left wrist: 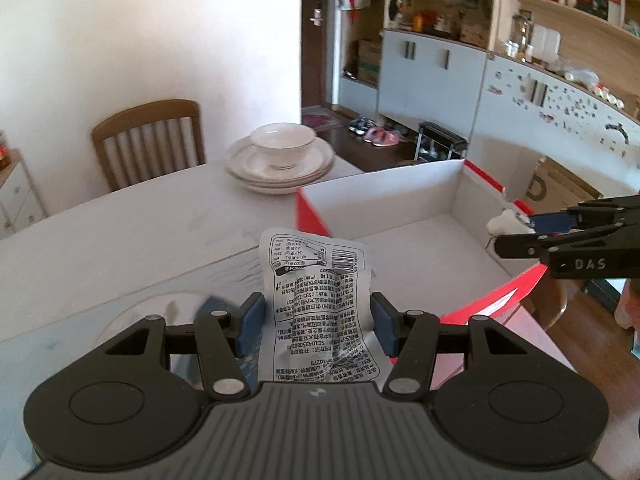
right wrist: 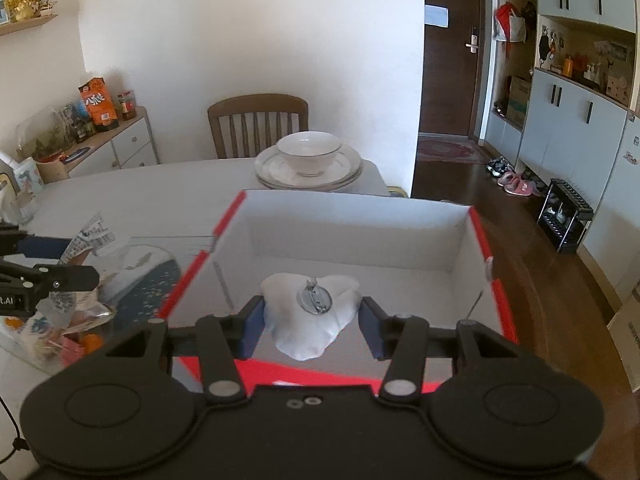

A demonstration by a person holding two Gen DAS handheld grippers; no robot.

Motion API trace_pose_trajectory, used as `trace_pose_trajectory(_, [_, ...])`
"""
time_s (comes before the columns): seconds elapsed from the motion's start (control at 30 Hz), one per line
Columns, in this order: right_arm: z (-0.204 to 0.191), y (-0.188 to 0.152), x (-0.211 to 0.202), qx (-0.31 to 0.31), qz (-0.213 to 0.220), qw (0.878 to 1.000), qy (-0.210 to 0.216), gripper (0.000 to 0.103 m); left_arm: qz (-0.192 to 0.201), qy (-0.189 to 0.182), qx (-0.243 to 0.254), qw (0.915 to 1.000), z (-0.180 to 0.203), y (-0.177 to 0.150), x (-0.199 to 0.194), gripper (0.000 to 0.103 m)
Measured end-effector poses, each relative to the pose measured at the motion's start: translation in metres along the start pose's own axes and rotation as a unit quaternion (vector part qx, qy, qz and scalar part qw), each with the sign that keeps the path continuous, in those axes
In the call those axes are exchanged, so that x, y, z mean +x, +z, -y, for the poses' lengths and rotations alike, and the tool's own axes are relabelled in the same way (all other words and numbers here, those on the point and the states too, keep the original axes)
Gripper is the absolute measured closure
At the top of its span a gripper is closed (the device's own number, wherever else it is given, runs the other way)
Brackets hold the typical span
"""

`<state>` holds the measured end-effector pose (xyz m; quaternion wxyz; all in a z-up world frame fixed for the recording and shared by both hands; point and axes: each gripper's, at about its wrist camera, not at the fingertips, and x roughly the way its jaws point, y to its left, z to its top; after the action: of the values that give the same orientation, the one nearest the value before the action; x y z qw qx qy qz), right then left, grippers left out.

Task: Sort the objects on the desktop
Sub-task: 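Carry the sachet and the cloth pouch with both grippers over the red box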

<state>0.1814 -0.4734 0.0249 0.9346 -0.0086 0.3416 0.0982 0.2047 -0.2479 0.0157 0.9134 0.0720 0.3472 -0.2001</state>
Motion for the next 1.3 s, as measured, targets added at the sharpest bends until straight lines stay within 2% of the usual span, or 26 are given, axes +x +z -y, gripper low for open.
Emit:
trace_pose_trajectory(0.27, [0.031,0.004,0.028,-0.005,-0.014,1.000,-0.019,0.053,-0.027,-0.034,0.026,0.9987,0.036,0.039,0.052,0.047])
trace_pose_trajectory(0.47, [0.044,0.006,0.046,-0.008,-0.030,0.999,-0.021,0.053,-0.059,-0.047,0.029,0.9967,0.051,0.054,0.095,0.047])
trace_pose_trajectory(0.87, [0.059,0.003,0.100,-0.016,-0.130,0.991,0.004,0.053,-0.147,-0.074,0.055,0.9848,0.072,0.064,0.171,0.047])
trace_pose_trajectory(1.0, [0.055,0.004,0.109,-0.042,-0.158,0.987,0.004,0.053,-0.183,-0.072,0.058,0.9787,0.074,0.062,0.187,0.047])
trace_pose_trajectory(1.2, [0.046,0.005,0.122,-0.089,-0.204,0.975,0.009,0.053,-0.216,-0.063,0.068,0.9720,0.078,0.058,0.205,0.047])
trace_pose_trajectory(1.3, [0.045,0.003,0.127,-0.104,-0.214,0.971,0.006,0.053,-0.229,-0.058,0.072,0.9691,0.080,0.055,0.211,0.047])
